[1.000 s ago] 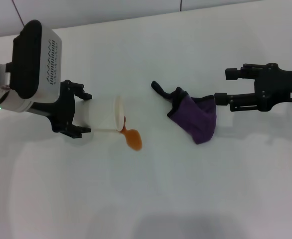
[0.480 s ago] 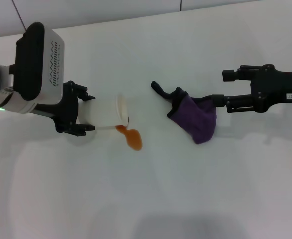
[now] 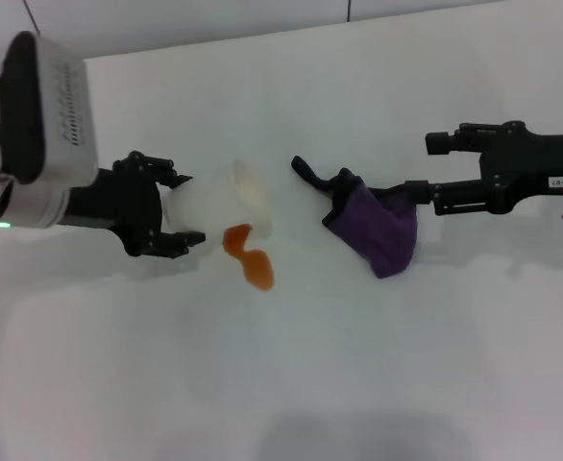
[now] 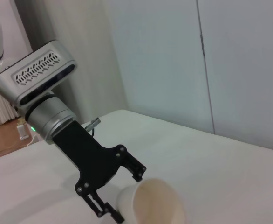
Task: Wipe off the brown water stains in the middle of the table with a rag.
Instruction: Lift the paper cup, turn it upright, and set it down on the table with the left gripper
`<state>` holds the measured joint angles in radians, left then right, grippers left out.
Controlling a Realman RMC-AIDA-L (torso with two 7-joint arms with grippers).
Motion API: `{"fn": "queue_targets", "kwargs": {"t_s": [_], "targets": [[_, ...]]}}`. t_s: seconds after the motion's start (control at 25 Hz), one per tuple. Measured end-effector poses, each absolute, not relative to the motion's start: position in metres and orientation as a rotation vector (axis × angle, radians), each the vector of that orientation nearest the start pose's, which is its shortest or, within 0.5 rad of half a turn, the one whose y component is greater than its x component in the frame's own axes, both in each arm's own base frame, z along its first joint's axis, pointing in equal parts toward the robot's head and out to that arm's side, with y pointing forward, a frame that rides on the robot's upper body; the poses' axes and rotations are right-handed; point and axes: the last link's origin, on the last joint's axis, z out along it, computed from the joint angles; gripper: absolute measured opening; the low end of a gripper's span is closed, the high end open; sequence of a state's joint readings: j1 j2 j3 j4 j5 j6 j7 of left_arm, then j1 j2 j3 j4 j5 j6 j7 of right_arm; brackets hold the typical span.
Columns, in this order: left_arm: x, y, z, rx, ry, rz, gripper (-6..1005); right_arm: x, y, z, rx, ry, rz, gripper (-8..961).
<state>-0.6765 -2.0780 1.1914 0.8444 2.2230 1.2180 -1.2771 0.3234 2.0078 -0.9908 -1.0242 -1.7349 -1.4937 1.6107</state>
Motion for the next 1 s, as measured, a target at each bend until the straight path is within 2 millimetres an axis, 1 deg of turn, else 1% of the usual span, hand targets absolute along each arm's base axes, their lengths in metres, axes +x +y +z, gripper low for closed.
{"fn": "queue_targets", "kwargs": {"t_s": [0.04, 0.16, 0.2, 0.4, 0.44, 0.48, 0.6, 0.76, 1.0], "targets": [[-0.216, 0.381, -0.036, -2.850, 0.163, 0.049, 684, 0.254, 0.325, 0.055, -2.641, 0.571, 0.634, 839], [-0.218, 0.379, -0.035, -2.843, 0.130, 0.015, 683, 0.252, 0.326, 0.055, -2.646, 0.559, 0.629, 839], [-0.226, 0.371, -0.029, -2.806, 0.032, -0.110, 683, 0.252, 0.327, 0.055, -2.650, 0.554, 0.621, 839], [-0.240, 0.356, -0.018, -2.726, -0.091, -0.256, 683, 0.251, 0.329, 0.054, -2.664, 0.541, 0.587, 839], [-0.247, 0.350, -0.017, -2.703, -0.140, -0.306, 683, 0.251, 0.330, 0.054, -2.667, 0.538, 0.574, 839], [-0.247, 0.350, -0.017, -2.703, -0.140, -0.306, 683, 0.251, 0.330, 0.054, -2.667, 0.538, 0.574, 839], [-0.259, 0.341, -0.020, -2.681, -0.201, -0.338, 683, 0.249, 0.332, 0.053, -2.672, 0.522, 0.568, 839], [-0.274, 0.329, -0.031, -2.664, -0.308, -0.412, 683, 0.248, 0.333, 0.054, -2.674, 0.512, 0.560, 839], [-0.282, 0.320, -0.035, -2.643, -0.346, -0.450, 682, 0.250, 0.334, 0.056, -2.673, 0.502, 0.537, 839]]}}
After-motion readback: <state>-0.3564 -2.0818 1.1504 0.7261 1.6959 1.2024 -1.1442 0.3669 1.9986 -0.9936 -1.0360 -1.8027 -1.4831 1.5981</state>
